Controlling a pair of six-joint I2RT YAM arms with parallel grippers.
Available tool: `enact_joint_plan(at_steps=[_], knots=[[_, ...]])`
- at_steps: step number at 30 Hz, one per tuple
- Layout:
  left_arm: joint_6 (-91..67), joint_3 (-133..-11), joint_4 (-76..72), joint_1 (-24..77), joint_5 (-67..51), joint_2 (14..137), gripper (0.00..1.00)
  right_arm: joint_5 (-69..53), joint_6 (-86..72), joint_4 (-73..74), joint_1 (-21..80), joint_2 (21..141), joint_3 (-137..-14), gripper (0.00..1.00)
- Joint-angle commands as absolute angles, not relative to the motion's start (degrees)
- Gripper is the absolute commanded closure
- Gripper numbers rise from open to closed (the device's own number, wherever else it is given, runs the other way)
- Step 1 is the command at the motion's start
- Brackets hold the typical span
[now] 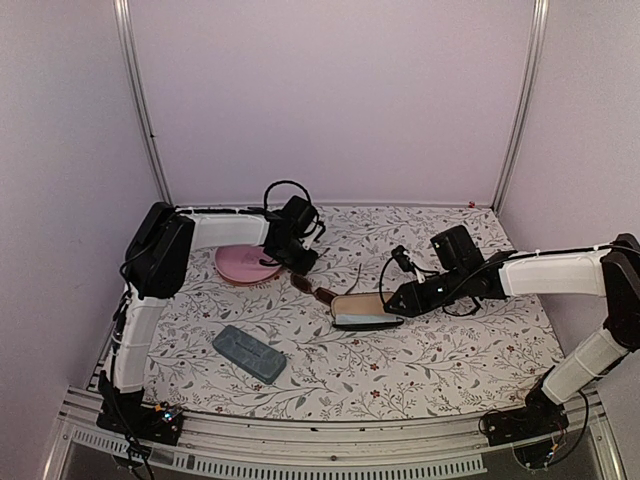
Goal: Organize the sunglasses
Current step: Pick up the sunglasses from the center of the board.
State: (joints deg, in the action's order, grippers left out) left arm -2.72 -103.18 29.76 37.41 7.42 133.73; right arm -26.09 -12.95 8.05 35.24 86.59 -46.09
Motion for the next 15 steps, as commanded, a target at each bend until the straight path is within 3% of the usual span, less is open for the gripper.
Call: enact_joint_plan(at_steps=[1, 15], knots=[[-1.7, -103.4, 31.3, 36.8, 9.4, 131.8, 0.98, -26.7, -13.5, 7.2, 35.6, 85.5, -45.2, 0.67], [-1.2, -99.4, 31.2, 36.5, 15.5, 122.0, 1.00, -26.8, -13.3, 10.3, 35.6, 82.5, -49.1, 0.65]])
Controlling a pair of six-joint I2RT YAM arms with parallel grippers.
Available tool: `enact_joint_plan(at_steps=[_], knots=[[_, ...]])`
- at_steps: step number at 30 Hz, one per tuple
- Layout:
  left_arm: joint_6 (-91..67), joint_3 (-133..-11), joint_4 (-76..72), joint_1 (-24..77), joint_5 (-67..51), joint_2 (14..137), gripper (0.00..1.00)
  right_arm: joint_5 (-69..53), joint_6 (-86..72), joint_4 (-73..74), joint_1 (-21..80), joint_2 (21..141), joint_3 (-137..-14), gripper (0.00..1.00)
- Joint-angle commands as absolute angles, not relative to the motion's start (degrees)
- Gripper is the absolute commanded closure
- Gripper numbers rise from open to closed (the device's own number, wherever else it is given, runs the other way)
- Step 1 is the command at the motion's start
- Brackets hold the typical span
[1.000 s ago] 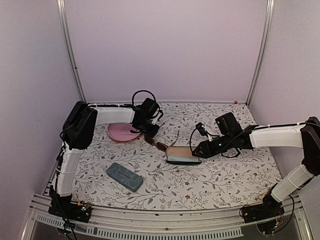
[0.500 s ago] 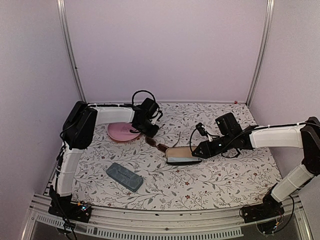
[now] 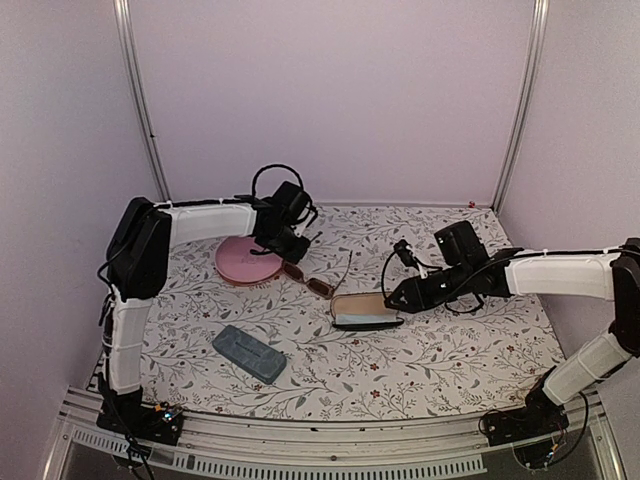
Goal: Organize the sunglasses
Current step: Pick up the sunglasses from the center of the board, then fold the right temple of the sunglasses with the sunglasses.
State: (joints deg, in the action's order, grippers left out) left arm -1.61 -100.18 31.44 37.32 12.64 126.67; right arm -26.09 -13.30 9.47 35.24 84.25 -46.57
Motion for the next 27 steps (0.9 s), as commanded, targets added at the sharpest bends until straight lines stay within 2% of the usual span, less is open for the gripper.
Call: enact_joint_plan(at_steps=[1, 7, 14, 20, 27], knots=[[-1.3, -99.3, 30.9, 36.5, 15.9, 121.2, 1.00, -26.9, -13.3, 10.5, 35.6, 82.5, -49.8, 0.65], [-2.5, -94.1, 27.3, 36.5, 16.8, 113.8, 1.00, -26.4, -14.1, 10.4, 36.0, 82.2, -52.4, 0.64], [-7.8, -75.4, 14.2, 37.7, 9.4, 98.2, 1.00, -25.1, -18.5, 5.1, 37.7, 82.0, -54.3, 0.63], [-13.2, -62.1, 6.4, 41.1, 7.6, 88.3, 1.00, -24.4, -22.6, -0.3, 42.4, 84.1, -55.2, 0.63], [-17.1, -56.2, 2.9, 45.9, 9.2, 83.7, 1.00, -24.1, -24.8, -4.8, 47.3, 87.4, -56.5, 0.61]])
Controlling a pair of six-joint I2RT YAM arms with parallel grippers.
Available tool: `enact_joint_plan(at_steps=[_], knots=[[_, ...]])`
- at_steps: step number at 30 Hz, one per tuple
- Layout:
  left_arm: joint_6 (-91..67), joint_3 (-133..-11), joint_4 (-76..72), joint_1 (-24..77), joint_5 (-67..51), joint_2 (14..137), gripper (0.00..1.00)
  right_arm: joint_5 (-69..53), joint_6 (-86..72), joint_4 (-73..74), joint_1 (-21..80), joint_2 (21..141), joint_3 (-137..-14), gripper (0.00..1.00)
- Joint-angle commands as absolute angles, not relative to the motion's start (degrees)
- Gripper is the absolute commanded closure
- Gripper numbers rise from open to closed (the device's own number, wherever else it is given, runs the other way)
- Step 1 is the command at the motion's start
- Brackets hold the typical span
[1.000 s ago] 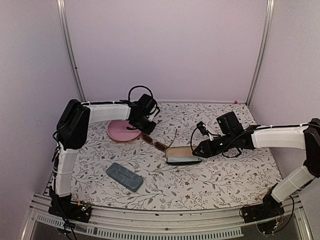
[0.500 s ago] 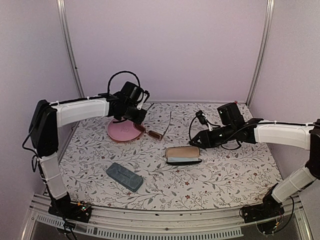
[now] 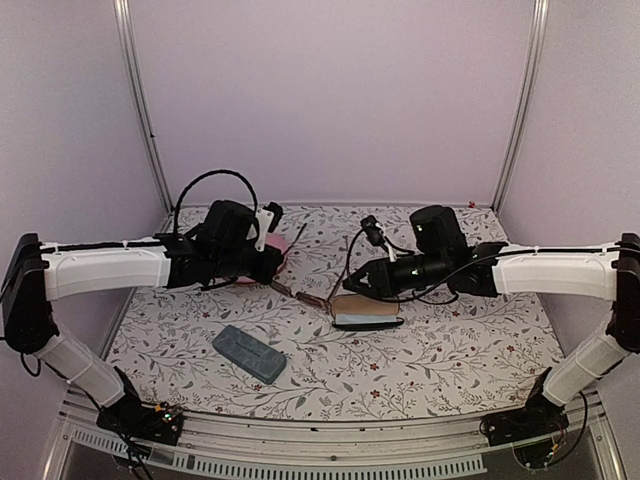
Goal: Organize the sunglasses
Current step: Fold the right temple of the sunglasses with the sunglasses.
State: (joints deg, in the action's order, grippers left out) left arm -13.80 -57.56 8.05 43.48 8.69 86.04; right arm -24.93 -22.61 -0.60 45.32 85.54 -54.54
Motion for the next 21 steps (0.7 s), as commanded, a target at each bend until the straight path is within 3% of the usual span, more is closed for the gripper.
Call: enact_joint_plan(at_steps=[1, 13, 21], knots=[[-17.3, -56.0, 2.8, 46.3, 9.4, 83.5, 1.00, -24.2, -25.0, -4.7, 47.7, 87.8, -56.7, 0.61], [-18.3, -54.7, 1.9, 48.8, 9.0, 84.2, 1.00, -26.2, -25.0, -5.1, 48.9, 91.3, -57.8, 0.74], [-18.1, -54.1, 1.0, 49.0, 9.0, 85.1, 1.00, -29.5, -23.2, -4.0, 50.8, 93.9, -58.8, 0.75]])
